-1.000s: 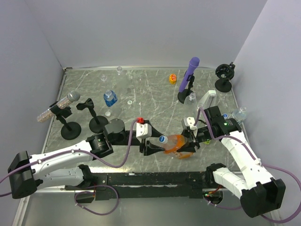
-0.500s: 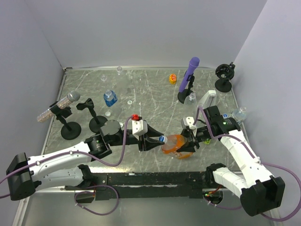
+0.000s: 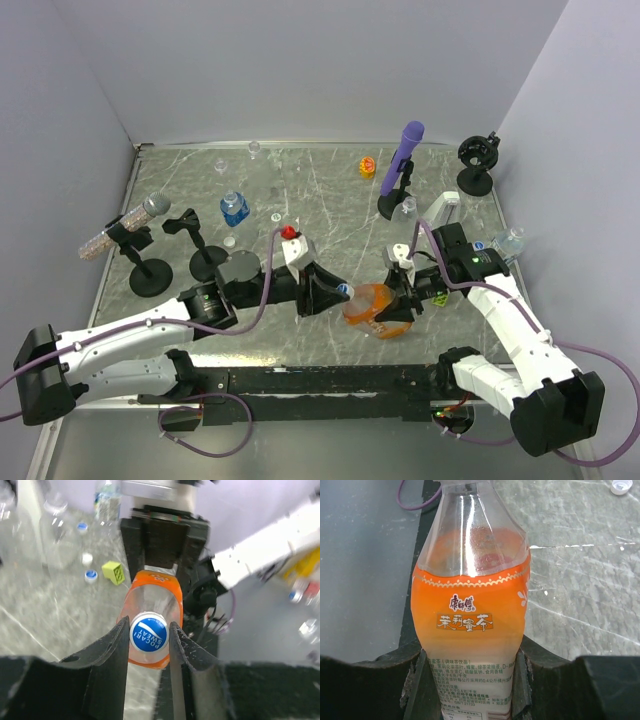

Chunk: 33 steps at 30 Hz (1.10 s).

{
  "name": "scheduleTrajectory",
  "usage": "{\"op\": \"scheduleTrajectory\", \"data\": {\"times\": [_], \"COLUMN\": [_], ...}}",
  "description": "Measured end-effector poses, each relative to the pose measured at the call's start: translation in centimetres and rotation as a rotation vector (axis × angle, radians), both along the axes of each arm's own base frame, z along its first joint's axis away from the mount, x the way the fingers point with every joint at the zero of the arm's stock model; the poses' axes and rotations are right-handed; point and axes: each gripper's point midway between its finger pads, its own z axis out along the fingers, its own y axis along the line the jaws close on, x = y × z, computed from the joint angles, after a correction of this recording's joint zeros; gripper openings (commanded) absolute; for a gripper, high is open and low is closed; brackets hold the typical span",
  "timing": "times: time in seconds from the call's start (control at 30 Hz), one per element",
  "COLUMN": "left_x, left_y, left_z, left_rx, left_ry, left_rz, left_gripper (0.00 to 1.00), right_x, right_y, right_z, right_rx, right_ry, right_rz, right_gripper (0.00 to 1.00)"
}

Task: Unscrew the bottle caps
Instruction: Unscrew the bottle cap from the plastic bottle.

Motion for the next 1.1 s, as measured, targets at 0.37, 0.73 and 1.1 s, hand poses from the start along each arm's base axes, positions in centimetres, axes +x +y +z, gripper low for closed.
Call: {"op": "scheduleTrajectory", "data": {"times": [0.37, 0.73, 1.1], "left_x": [1.9, 3.3, -1.0], "left_y": [0.9, 0.7, 4.6], "left_z": [-0.1, -0.1, 3.7], "left_rx": [-0.091, 0.091, 0.056], "left_ry": [0.636, 0.643, -0.076], "left_rz": [0.294, 0.518, 0.159], "left_gripper": [0.01, 0.86, 0.98], "right_x": [0.8, 1.8, 1.6], "right_y": [0.2, -0.1, -0.1], "right_z": [-0.3, -0.6, -1.0], "right_rx": [-0.018, -0.035, -0.043], "right_ry": [0.017, -0.015, -0.009], "right_rz": [-0.027, -0.05, -0.036], "right_gripper": [0.18, 0.18, 0.19]}}
